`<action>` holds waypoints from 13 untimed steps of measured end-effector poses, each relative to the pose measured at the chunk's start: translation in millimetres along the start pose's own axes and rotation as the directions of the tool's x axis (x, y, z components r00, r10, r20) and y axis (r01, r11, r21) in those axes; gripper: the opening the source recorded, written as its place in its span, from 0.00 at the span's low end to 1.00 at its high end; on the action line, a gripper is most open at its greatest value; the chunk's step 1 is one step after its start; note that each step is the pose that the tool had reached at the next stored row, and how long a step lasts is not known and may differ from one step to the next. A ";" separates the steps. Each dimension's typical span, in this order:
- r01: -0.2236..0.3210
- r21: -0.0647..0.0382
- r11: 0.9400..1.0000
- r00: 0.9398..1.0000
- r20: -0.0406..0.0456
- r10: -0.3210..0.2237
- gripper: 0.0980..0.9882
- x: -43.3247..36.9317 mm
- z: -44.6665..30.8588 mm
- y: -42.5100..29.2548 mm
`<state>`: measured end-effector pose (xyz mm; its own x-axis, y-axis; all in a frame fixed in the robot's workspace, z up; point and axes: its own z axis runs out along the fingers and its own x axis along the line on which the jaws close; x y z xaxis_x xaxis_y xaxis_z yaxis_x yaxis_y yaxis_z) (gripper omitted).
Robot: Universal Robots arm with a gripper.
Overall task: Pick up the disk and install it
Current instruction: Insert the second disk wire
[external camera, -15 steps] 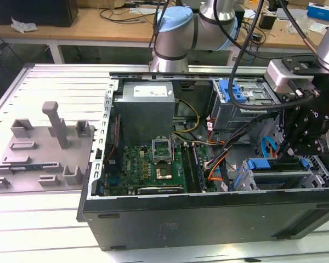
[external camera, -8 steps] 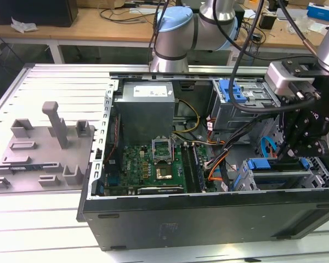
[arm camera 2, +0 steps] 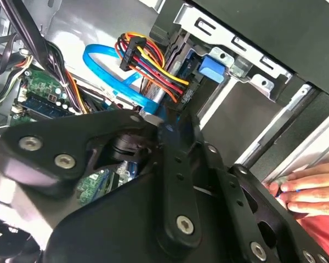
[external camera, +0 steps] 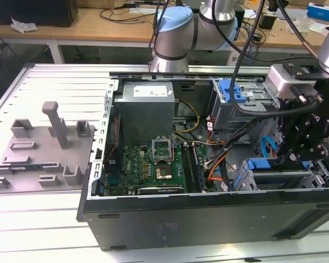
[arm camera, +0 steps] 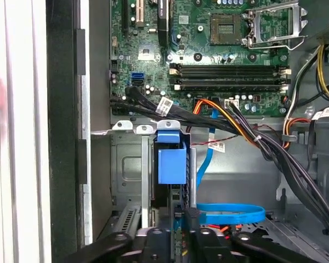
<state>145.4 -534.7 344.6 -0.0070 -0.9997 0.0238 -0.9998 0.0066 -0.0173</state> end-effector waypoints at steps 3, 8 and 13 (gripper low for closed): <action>0.000 0.000 1.000 1.000 0.000 0.000 0.22 0.2 -9.1 -0.2; 0.000 0.000 1.000 1.000 0.000 0.000 0.22 0.7 -30.3 -0.5; 0.000 0.000 1.000 1.000 0.000 0.000 0.01 0.8 -50.3 -0.9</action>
<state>145.3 -534.3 394.9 -0.0068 -0.9997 0.0239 -0.9998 0.0064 -0.0174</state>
